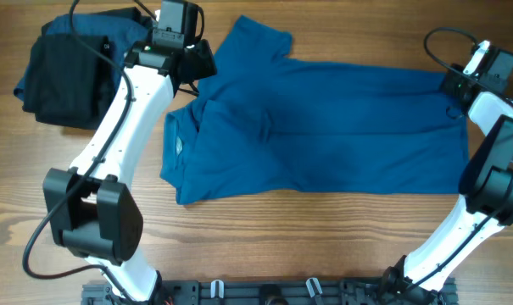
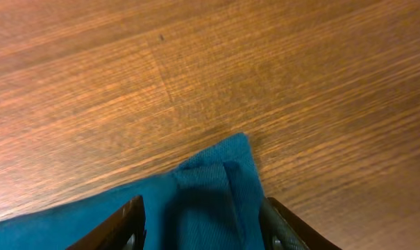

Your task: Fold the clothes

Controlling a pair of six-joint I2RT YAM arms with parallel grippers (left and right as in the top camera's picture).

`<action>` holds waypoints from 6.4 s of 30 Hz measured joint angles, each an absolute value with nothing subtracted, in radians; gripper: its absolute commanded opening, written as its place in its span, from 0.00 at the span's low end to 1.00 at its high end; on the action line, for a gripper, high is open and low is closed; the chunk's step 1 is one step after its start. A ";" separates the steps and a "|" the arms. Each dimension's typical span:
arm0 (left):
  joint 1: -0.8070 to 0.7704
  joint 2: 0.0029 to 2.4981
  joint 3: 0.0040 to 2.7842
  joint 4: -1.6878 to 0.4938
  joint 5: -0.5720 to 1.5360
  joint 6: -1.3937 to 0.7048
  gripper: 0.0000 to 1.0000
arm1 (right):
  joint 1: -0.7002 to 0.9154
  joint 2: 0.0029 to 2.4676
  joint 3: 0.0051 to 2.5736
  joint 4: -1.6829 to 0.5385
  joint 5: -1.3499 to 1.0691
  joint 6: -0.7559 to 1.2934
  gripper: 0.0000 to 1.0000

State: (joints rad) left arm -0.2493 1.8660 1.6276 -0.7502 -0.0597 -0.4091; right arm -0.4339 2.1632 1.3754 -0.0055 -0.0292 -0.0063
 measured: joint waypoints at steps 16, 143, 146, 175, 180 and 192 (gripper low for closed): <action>-0.249 2.047 1.626 -0.204 0.032 -0.336 0.46 | -0.434 2.209 1.388 0.007 -0.027 -0.007 0.54; -0.253 2.275 2.312 -1.464 0.017 -0.165 0.04 | -0.530 1.789 1.411 -0.642 -0.247 -0.276 0.04; -0.253 2.275 2.312 -1.553 0.018 -0.248 0.04 | -0.537 1.789 1.411 -0.694 -0.247 -0.275 0.04; -0.273 1.798 1.721 -1.470 -0.001 -0.410 0.04 | -0.540 1.789 1.388 -0.990 -0.104 -0.120 0.04; -0.274 1.842 1.428 -1.190 0.020 -0.411 0.04 | -0.540 1.789 1.286 -0.867 -0.057 -0.097 0.04; -0.219 1.850 1.209 -1.026 0.035 -0.411 0.04 | -0.567 1.797 1.253 -0.783 0.012 -0.090 0.04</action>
